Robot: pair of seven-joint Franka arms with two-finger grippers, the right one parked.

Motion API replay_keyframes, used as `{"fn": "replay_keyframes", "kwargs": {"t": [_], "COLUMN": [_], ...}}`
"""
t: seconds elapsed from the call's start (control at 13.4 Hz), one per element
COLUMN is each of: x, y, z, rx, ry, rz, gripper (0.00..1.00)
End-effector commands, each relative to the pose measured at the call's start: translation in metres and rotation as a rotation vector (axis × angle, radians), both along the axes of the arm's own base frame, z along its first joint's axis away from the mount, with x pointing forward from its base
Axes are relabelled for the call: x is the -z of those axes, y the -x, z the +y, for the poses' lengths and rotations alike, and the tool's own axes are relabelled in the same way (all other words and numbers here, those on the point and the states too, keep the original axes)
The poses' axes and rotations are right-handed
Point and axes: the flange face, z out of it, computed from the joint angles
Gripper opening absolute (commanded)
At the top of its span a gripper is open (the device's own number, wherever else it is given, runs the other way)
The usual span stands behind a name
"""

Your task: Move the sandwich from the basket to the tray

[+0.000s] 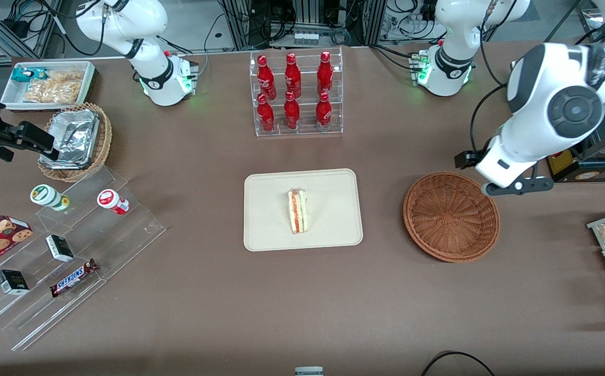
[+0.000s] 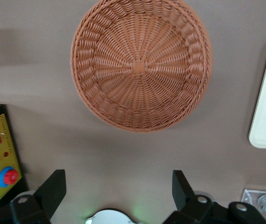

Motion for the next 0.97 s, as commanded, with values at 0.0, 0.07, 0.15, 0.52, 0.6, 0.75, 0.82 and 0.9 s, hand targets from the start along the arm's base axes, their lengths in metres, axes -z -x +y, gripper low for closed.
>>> {"fn": "replay_keyframes", "kwargs": {"t": [0.0, 0.07, 0.15, 0.52, 0.6, 0.75, 0.82, 0.9], "x": [-0.025, -0.037, -0.051, -0.106, -0.107, -0.119, -0.120, -0.121], "y": [0.009, 0.009, 0.008, 0.007, 0.007, 0.004, 0.003, 0.001], "z": [0.025, 0.038, 0.048, 0.080, 0.084, 0.091, 0.093, 0.096], "rx": [0.060, 0.066, 0.078, 0.079, 0.071, 0.053, 0.047, 0.034], "ry": [0.039, 0.059, 0.081, 0.100, 0.103, 0.128, 0.137, 0.156], "rz": [0.036, 0.038, 0.039, -0.039, -0.045, -0.080, -0.090, -0.100], "gripper": [1.00, 1.00, 1.00, 1.00, 1.00, 1.00, 1.00, 1.00]}}
